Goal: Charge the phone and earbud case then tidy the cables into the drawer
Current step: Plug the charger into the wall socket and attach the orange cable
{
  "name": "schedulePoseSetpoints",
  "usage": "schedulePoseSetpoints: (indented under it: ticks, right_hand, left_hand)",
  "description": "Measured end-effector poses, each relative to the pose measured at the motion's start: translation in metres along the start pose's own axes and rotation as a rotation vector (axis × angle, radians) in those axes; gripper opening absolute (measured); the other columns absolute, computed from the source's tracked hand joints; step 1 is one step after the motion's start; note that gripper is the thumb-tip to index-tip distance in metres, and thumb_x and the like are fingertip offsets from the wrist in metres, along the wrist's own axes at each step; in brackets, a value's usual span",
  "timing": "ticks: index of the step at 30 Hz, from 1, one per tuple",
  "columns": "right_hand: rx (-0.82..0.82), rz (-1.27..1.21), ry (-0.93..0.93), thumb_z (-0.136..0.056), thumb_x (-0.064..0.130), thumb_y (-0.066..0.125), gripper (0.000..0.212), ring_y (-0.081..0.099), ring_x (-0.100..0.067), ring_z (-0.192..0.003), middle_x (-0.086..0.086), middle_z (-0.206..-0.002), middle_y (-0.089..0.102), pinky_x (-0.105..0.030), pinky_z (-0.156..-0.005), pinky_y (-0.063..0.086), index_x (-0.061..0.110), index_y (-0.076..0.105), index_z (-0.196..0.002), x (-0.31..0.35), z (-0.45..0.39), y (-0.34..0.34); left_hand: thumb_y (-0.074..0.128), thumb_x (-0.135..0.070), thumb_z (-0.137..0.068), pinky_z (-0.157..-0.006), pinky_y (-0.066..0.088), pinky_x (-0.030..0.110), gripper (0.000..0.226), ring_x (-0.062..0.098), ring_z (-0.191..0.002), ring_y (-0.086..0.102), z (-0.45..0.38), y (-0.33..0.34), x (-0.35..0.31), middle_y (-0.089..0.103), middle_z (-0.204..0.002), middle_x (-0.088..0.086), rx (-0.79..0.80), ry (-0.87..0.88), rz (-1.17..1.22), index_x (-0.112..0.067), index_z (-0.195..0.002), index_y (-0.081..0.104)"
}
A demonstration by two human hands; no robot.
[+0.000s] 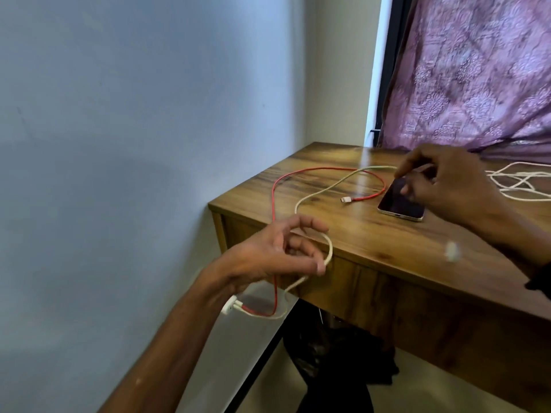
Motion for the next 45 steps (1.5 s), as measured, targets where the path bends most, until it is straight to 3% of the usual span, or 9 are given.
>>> schedulePoseSetpoints:
  ticks: [3, 9, 12, 19, 24, 31, 36, 43, 45]
  right_hand:
    - [-0.071, -0.076, 0.020, -0.092, -0.005, 0.053, 0.033, 0.074, -0.012, -0.073, -0.001, -0.095, 0.075, -0.030, -0.072, 0.057, 0.022, 0.068, -0.105, -0.008, 0.000, -0.013]
    - [-0.131, -0.171, 0.006, -0.089, -0.011, 0.051, 0.045, 0.073, -0.006, -0.082, 0.007, -0.087, 0.076, -0.033, -0.079, 0.060, 0.029, 0.073, -0.087, -0.014, -0.007, -0.018]
    - [-0.208, -0.179, -0.003, -0.088, -0.007, 0.053, 0.041, 0.070, -0.004, -0.075, 0.012, -0.085, 0.076, -0.031, -0.071, 0.056, 0.029, 0.073, -0.081, -0.012, -0.017, -0.027]
    - [-0.198, -0.209, -0.051, -0.087, -0.006, 0.054, 0.042, 0.072, -0.004, -0.089, 0.010, -0.088, 0.078, -0.037, -0.084, 0.060, 0.030, 0.074, -0.079, -0.007, -0.031, -0.034]
    - [-0.203, -0.266, 0.008, -0.087, -0.007, 0.055, 0.041, 0.076, -0.011, -0.093, 0.006, -0.092, 0.079, -0.051, -0.090, 0.060, 0.029, 0.073, -0.075, -0.021, -0.044, -0.036]
    - [-0.242, -0.342, 0.136, -0.079, -0.011, 0.049, 0.046, 0.076, -0.036, -0.082, -0.009, -0.090, 0.079, -0.062, -0.071, 0.062, 0.026, 0.078, -0.077, -0.035, -0.047, -0.031]
    - [-0.272, -0.355, 0.163, -0.080, -0.008, 0.051, 0.043, 0.073, -0.047, -0.087, -0.013, -0.091, 0.078, -0.067, -0.075, 0.059, 0.026, 0.078, -0.078, -0.034, -0.046, -0.025]
    - [-0.263, -0.383, 0.162, -0.080, -0.006, 0.052, 0.038, 0.075, -0.038, -0.088, -0.016, -0.090, 0.077, -0.056, -0.073, 0.064, 0.023, 0.076, -0.074, -0.013, -0.051, -0.023]
    - [-0.242, -0.380, 0.135, -0.074, -0.008, 0.049, 0.040, 0.077, -0.030, -0.087, -0.012, -0.089, 0.078, -0.055, -0.074, 0.064, 0.022, 0.075, -0.074, -0.011, -0.051, -0.025]
  left_hand:
    - [0.072, 0.008, -0.088, -0.078, 0.057, 0.028, 0.058, 0.019, -0.083, 0.070, 0.014, 0.014, 0.005, 0.071, -0.099, 0.017, 0.253, -0.098, -0.108, -0.008, -0.138, 0.048]
    - [0.080, -0.023, -0.089, -0.105, 0.053, 0.043, 0.044, 0.015, -0.113, 0.068, 0.019, 0.021, 0.016, 0.072, -0.123, -0.002, 0.408, -0.262, -0.466, -0.022, -0.130, 0.063]
    - [0.079, -0.038, -0.088, -0.100, 0.055, 0.039, 0.034, 0.007, -0.108, 0.068, 0.011, 0.018, 0.010, 0.073, -0.116, -0.009, 0.285, -0.180, -0.510, -0.030, -0.119, 0.070]
    - [0.083, -0.043, -0.081, -0.072, 0.061, 0.036, 0.023, 0.014, -0.073, 0.073, -0.012, 0.020, 0.021, 0.075, -0.082, 0.000, -0.420, 0.044, -0.369, -0.025, -0.089, 0.070]
    - [0.082, -0.043, -0.081, -0.068, 0.060, 0.023, 0.025, 0.007, -0.071, 0.075, -0.017, 0.049, 0.025, 0.078, -0.084, -0.007, -0.442, 0.017, -0.310, -0.024, -0.094, 0.075]
    - [0.074, -0.033, -0.090, -0.055, 0.054, 0.021, 0.010, 0.006, -0.060, 0.073, -0.027, 0.088, 0.094, 0.077, -0.075, 0.000, -0.350, -0.144, -0.454, -0.023, -0.092, 0.077]
    - [0.075, -0.030, -0.092, -0.060, 0.052, 0.015, 0.025, 0.008, -0.066, 0.072, -0.033, 0.123, 0.157, 0.077, -0.088, 0.000, -0.217, -0.377, -0.208, -0.021, -0.114, 0.071]
    - [0.055, -0.021, -0.105, -0.076, 0.062, 0.046, 0.021, 0.043, -0.088, 0.073, -0.030, 0.182, 0.237, 0.068, -0.111, 0.032, -0.122, -0.859, 0.862, -0.003, -0.114, 0.059]
    - [0.063, -0.021, -0.101, -0.069, 0.063, 0.052, 0.034, 0.049, -0.084, 0.072, -0.034, 0.197, 0.257, 0.064, -0.114, 0.035, -0.128, -0.802, 0.864, 0.006, -0.120, 0.059]
Point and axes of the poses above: each hand's wrist, its own z-axis away from the middle knuckle, its own y-axis out of the palm, x = y × z, the point moved 2 cm from there along -z, towards the middle knuckle
